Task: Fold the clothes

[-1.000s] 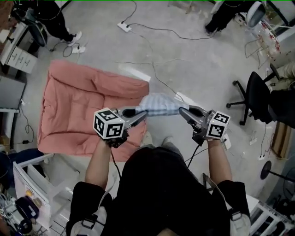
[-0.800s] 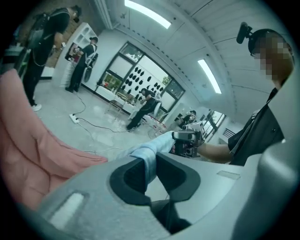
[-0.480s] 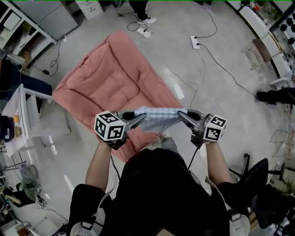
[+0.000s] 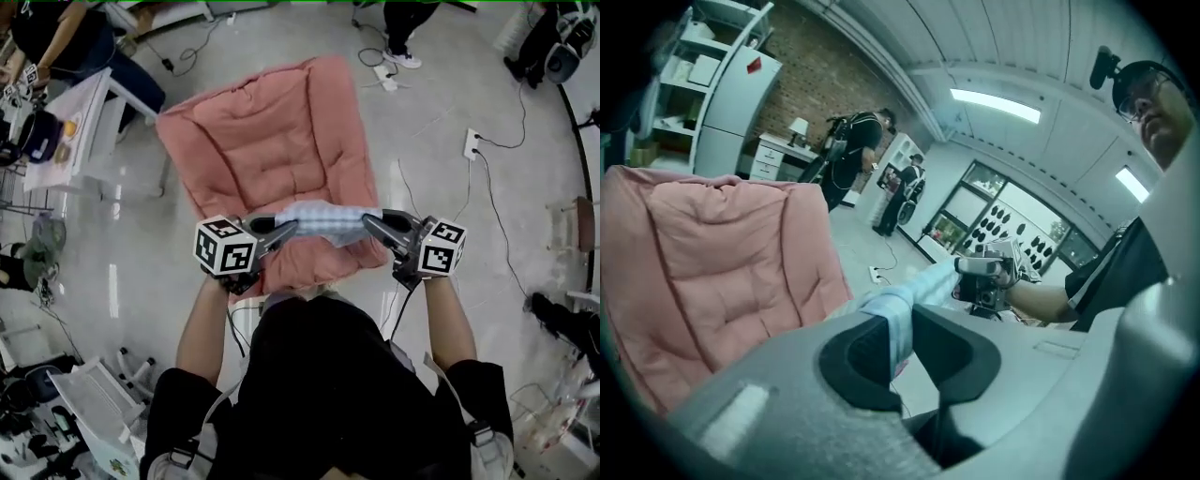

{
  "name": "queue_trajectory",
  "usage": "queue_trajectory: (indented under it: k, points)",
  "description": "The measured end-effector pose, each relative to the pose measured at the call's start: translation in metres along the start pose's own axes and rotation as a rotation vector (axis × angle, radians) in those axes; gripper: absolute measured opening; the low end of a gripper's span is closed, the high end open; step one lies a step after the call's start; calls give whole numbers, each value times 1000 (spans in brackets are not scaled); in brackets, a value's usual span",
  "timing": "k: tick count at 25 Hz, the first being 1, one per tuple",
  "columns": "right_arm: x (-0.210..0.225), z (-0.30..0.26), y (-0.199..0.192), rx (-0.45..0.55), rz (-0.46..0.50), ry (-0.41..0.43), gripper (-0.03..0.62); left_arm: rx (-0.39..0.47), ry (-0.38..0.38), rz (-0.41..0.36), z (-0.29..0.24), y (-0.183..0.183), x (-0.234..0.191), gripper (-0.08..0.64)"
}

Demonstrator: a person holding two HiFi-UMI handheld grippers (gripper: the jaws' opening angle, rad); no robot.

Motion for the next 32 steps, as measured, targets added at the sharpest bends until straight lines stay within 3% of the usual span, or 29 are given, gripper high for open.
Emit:
queue_trajectory:
  k: [4, 12, 22, 32]
  points:
    - [13, -33, 12, -64, 25, 62, 17, 48, 85, 40, 12, -4, -16, 41]
    - [22, -125, 31, -169, 92, 104, 15, 113, 200, 67, 68, 4, -65, 38]
    - [13, -197, 65, -196, 138, 117, 15, 141, 209, 46, 118, 33, -113, 38]
    - [37, -240, 102, -174, 127, 101, 15, 125, 214, 26, 122, 73, -161, 38]
Point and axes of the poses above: the fingertips, and each gripper's own axes: z backward along the fingers, x to its right, y out of its top, the point moved 5 cm from there along z, backward along the fingers, and after that the axes turned 4 degrees about -y, right-handed, at the moved point
